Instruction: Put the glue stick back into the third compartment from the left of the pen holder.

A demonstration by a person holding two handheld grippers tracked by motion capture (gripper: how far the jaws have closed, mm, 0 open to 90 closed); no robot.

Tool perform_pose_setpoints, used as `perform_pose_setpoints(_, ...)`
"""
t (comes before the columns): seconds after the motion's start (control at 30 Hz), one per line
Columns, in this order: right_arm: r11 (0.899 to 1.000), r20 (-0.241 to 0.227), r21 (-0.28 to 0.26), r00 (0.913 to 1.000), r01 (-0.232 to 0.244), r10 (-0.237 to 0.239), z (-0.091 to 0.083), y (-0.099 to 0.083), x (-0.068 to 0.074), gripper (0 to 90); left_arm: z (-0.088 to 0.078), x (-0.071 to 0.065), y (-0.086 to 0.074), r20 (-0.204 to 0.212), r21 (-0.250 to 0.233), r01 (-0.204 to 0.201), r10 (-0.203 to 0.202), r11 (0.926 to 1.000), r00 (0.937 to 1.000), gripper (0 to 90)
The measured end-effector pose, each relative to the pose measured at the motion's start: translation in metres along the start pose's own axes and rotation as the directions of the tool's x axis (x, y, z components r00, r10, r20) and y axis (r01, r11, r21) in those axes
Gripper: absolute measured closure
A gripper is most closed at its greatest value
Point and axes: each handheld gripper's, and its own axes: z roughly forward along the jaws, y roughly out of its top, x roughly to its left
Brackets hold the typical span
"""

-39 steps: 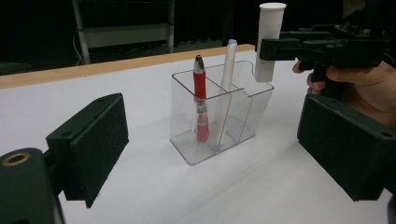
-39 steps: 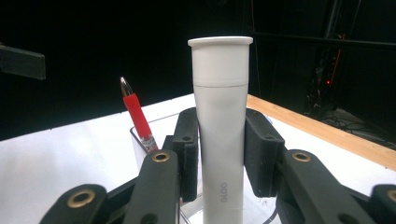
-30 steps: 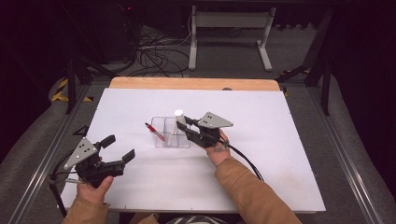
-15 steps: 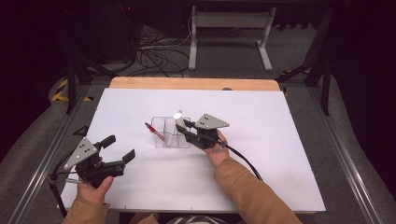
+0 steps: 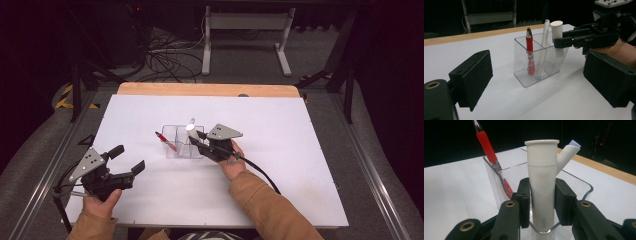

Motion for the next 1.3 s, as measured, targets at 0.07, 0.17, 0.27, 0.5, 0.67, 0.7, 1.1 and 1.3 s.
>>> perform_pose_setpoints(0.07, 1.0, 0.0, -0.001, 1.0, 0.002, -0.002, 0.0, 0.0, 0.0, 68.6, 0.0, 0.0, 0.0, 0.001, 0.001, 0.001, -0.001, 1.0, 1.0, 9.7)
perform_pose_setpoints(0.17, 1.0, 0.008, -0.001, 0.9999, 0.011, -0.011, -0.001, 0.001, 0.0, 65.9, 0.0, 0.0, 0.0, 0.001, 0.001, 0.001, -0.001, 1.0, 1.0, 9.6)
perform_pose_setpoints(0.27, 1.0, 0.015, -0.023, 0.9997, 0.022, -0.021, -0.005, 0.005, 0.002, 51.4, 0.0, 0.0, 0.0, 0.003, 0.0, 0.002, -0.002, 1.0, 1.0, 9.6)
perform_pose_setpoints(0.5, 0.998, 0.036, -0.046, 0.9984, 0.046, -0.045, -0.014, 0.017, 0.003, 28.4, 0.001, 0.001, 0.0, 0.003, 0.005, 0.003, -0.003, 1.0, 1.0, 9.5)
perform_pose_setpoints(0.67, 0.997, 0.035, -0.051, 0.998, 0.055, -0.053, -0.024, 0.025, 0.001, 26.3, 0.002, 0.0, -0.001, 0.004, 0.004, 0.006, -0.006, 1.0, 1.0, 9.4)
perform_pose_setpoints(0.7, 0.997, 0.037, -0.048, 0.9979, 0.054, -0.052, -0.026, 0.027, 0.0, 25.9, 0.002, 0.001, -0.001, 0.004, 0.006, 0.006, -0.006, 1.0, 1.0, 9.4)
perform_pose_setpoints(1.1, 0.997, 0.026, -0.056, 0.9982, 0.056, -0.054, -0.042, 0.037, -0.002, 25.7, 0.003, 0.001, 0.0, 0.007, 0.004, 0.006, -0.006, 1.0, 1.0, 9.4)
perform_pose_setpoints(1.3, 0.996, 0.02, -0.059, 0.998, 0.062, -0.06, -0.05, 0.042, -0.002, 25.6, 0.004, 0.0, 0.0, 0.011, 0.004, 0.004, -0.004, 1.0, 0.9999, 9.4)
